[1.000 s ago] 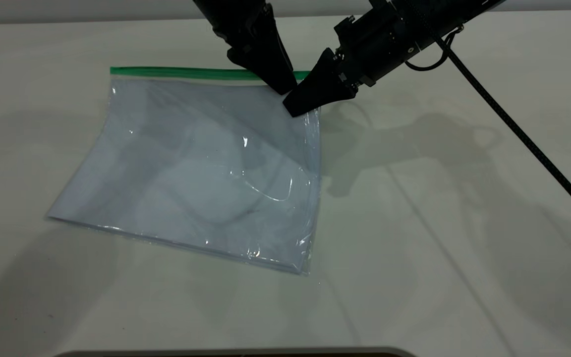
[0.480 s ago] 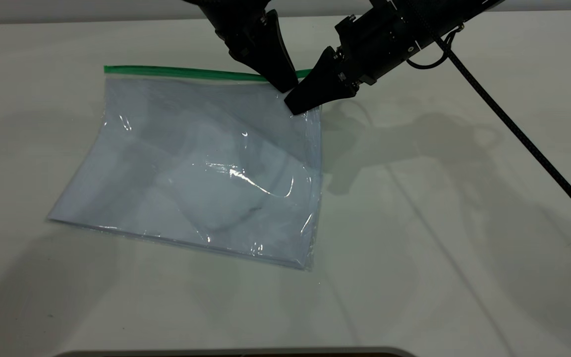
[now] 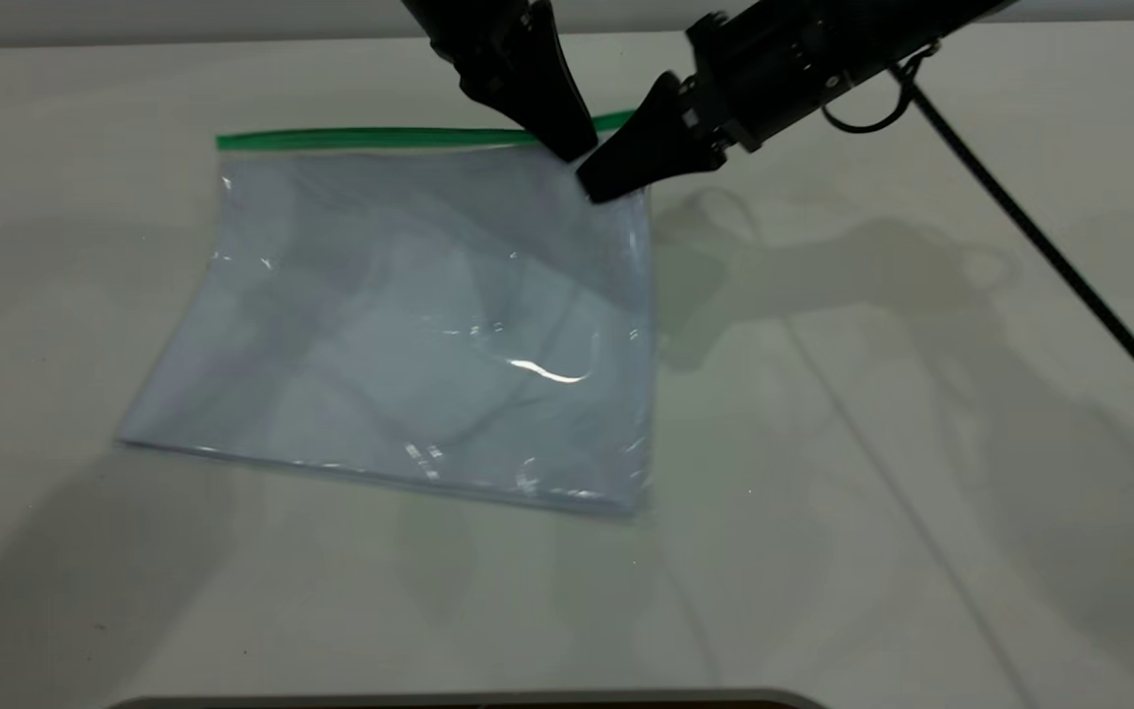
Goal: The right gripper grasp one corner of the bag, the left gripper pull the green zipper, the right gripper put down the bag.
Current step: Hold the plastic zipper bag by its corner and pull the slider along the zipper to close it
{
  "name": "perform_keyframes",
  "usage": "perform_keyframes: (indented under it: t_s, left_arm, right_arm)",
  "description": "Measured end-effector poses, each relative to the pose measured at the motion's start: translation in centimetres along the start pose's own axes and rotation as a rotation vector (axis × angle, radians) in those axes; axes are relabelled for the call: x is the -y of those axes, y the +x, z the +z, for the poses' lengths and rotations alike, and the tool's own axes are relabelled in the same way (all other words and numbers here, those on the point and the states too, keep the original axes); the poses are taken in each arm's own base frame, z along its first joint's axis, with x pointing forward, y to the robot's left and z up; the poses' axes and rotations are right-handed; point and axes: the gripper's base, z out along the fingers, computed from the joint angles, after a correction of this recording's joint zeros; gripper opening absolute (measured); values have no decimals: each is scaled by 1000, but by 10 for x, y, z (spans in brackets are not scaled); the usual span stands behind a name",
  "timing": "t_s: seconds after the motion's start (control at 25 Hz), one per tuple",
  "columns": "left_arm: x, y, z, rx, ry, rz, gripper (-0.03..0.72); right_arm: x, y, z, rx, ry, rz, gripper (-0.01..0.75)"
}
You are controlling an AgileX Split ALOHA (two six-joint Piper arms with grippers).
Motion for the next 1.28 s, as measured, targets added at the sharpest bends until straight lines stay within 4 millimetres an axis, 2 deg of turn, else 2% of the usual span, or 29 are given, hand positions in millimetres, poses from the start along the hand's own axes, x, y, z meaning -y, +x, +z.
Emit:
perform_keyframes:
  t_s: [0.24, 0.6, 0.84, 1.04, 1.28]
  left_arm:
    - [-10, 7, -9, 38, -35, -74, 45]
    - [-30, 50, -36, 5, -58, -177, 45]
    - [-34, 70, -47, -43, -41, -234, 45]
    - [-37, 88, -53, -156, -69, -297, 45]
    - [-38, 96, -55, -233, -92, -338, 45]
  right_arm:
    - [15, 4, -27, 65, 2, 71, 33]
    - [40, 17, -69, 125, 77, 146, 33]
    - [49, 21, -76, 123, 153, 195, 33]
    - [57, 23, -78, 113, 237, 235, 33]
    - [64, 25, -80, 107, 310, 268, 34]
